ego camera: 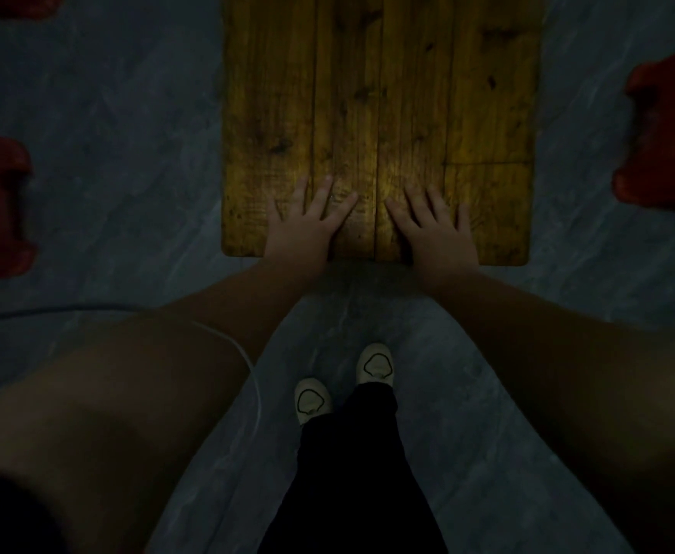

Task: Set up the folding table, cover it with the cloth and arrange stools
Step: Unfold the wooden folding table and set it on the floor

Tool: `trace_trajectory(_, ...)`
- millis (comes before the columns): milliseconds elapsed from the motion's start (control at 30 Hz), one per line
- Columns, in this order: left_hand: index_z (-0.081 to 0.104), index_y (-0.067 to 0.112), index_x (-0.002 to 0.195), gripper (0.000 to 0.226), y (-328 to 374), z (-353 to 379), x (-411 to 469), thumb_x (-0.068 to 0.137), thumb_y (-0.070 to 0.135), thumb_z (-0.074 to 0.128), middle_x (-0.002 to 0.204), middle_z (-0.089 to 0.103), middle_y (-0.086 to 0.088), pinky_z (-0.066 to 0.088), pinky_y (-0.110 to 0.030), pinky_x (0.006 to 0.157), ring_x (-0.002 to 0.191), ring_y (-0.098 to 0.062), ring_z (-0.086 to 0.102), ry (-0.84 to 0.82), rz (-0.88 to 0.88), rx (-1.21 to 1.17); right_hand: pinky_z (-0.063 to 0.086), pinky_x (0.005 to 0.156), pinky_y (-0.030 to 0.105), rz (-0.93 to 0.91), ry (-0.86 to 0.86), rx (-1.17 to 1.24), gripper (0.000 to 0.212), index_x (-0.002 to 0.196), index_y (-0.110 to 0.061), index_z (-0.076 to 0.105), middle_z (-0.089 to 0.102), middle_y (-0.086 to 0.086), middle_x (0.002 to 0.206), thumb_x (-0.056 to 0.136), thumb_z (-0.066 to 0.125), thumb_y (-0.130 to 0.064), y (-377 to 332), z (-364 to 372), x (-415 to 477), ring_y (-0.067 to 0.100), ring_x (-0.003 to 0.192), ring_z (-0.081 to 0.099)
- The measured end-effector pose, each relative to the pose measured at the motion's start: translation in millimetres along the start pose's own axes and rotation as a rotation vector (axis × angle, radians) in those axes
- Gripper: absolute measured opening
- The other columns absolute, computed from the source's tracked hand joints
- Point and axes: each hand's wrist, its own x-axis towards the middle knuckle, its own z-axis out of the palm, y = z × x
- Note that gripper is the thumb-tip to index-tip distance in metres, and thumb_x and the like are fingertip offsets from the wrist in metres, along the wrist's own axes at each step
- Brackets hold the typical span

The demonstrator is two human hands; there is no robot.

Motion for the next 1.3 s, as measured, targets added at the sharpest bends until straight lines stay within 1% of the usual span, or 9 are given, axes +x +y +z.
trace_trajectory(333, -0.017, 0.046, 0.151, 0.102, 6.5, 9.7, -11.6, 0.090, 0.036, 0.064, 0.165, -0.015, -0.002, 0.009, -0.074, 0.111, 0.150, -0.038, -0.010, -0.003, 0.022, 0.008, 0.008, 0.118, 0.066, -0.005, -0.023, 0.021, 0.104, 0.157, -0.039, -0.007, -0.010, 0.000, 0.167, 0.086, 0.069, -0.032, 1.6, 6.9, -10.2, 0.029, 0.153, -0.007)
trace_trajectory(433, -0.021, 0.041, 0.151, 0.110, 11.1, 5.6, -11.3, 0.086, 0.039, 0.068, 0.164, -0.020, -0.006, 0.005, -0.075, 0.111, 0.149, -0.041, -0.014, -0.048, 0.015, 0.015, 0.007, 0.117, 0.067, -0.019, -0.053, 0.076, 0.103, 0.157, -0.037, -0.004, -0.009, 0.002, 0.167, 0.084, 0.069, -0.044, 0.7, -0.4, -9.1, 0.031, 0.153, -0.008)
trace_trajectory(500, -0.023, 0.038, 0.151, 0.115, 14.7, 2.1, -10.1, 0.083, 0.047, 0.069, 0.163, -0.024, -0.010, 0.001, -0.077, 0.110, 0.148, -0.043, -0.017, -0.097, 0.019, 0.006, 0.013, 0.117, 0.065, -0.016, 0.011, 0.126, 0.096, 0.157, -0.035, 0.006, 0.001, 0.004, 0.168, 0.083, 0.065, -0.054, 2.9, -7.5, -8.7, 0.031, 0.153, 0.000)
trace_trajectory(567, -0.016, 0.038, 0.153, 0.103, 15.3, -1.7, -9.6, 0.085, 0.060, 0.059, 0.164, -0.019, -0.009, 0.001, -0.077, 0.109, 0.148, -0.042, -0.017, -0.092, 0.029, -0.072, 0.018, 0.118, 0.061, 0.028, 0.122, 0.172, 0.086, 0.156, -0.033, 0.016, 0.014, 0.006, 0.166, 0.085, 0.061, -0.053, 8.5, -13.7, -6.6, 0.030, 0.152, 0.010)
trace_trajectory(667, 0.003, 0.041, 0.155, 0.075, 10.3, -8.0, -5.1, 0.093, 0.062, 0.040, 0.166, -0.001, -0.005, 0.004, -0.076, 0.111, 0.151, -0.037, -0.006, 0.058, -0.014, -0.220, 0.019, 0.117, 0.062, 0.127, 0.219, 0.203, 0.079, 0.156, -0.032, 0.017, 0.019, 0.005, 0.164, 0.090, 0.054, -0.056, 20.2, -21.6, 2.2, 0.032, 0.151, 0.015)
trace_trajectory(767, 0.001, 0.043, 0.155, 0.075, -3.5, -19.2, 10.9, 0.094, 0.065, 0.039, 0.166, 0.001, -0.005, 0.005, -0.075, 0.111, 0.151, -0.038, -0.005, 0.118, -0.107, -0.228, 0.015, 0.116, 0.067, 0.200, 0.158, 0.220, 0.086, 0.157, -0.035, 0.008, 0.010, 0.006, 0.166, 0.090, 0.053, -0.062, 31.1, -27.9, 16.4, 0.037, 0.151, 0.010)
trace_trajectory(833, -0.002, 0.044, 0.155, 0.082, -12.3, -28.2, 23.5, 0.091, 0.068, 0.043, 0.166, -0.003, -0.005, 0.006, -0.076, 0.110, 0.151, -0.038, -0.008, 0.059, -0.149, -0.220, 0.013, 0.114, 0.070, 0.233, 0.103, 0.233, 0.092, 0.157, -0.038, 0.002, 0.003, 0.007, 0.167, 0.087, 0.055, -0.067, 36.4, -29.8, 24.2, 0.040, 0.151, 0.003)
trace_trajectory(967, -0.005, 0.046, 0.154, 0.086, -17.6, -30.5, 34.3, 0.089, 0.071, 0.046, 0.166, -0.010, -0.002, 0.008, -0.076, 0.110, 0.151, -0.035, -0.011, -0.044, -0.150, -0.199, 0.011, 0.114, 0.072, 0.209, 0.004, 0.227, 0.094, 0.157, -0.041, -0.001, -0.004, 0.005, 0.168, 0.086, 0.052, -0.071, 39.6, -23.8, 33.1, 0.040, 0.152, -0.003)
trace_trajectory(1300, -0.006, 0.048, 0.153, 0.086, -16.1, -32.3, 37.6, 0.089, 0.067, 0.050, 0.166, -0.010, 0.000, 0.010, -0.075, 0.111, 0.151, -0.034, -0.011, -0.055, -0.162, -0.206, 0.011, 0.115, 0.070, 0.224, -0.086, 0.221, 0.097, 0.155, -0.043, -0.008, -0.009, 0.000, 0.167, 0.085, 0.054, -0.071, 39.6, -33.9, 36.5, 0.039, 0.151, -0.006)
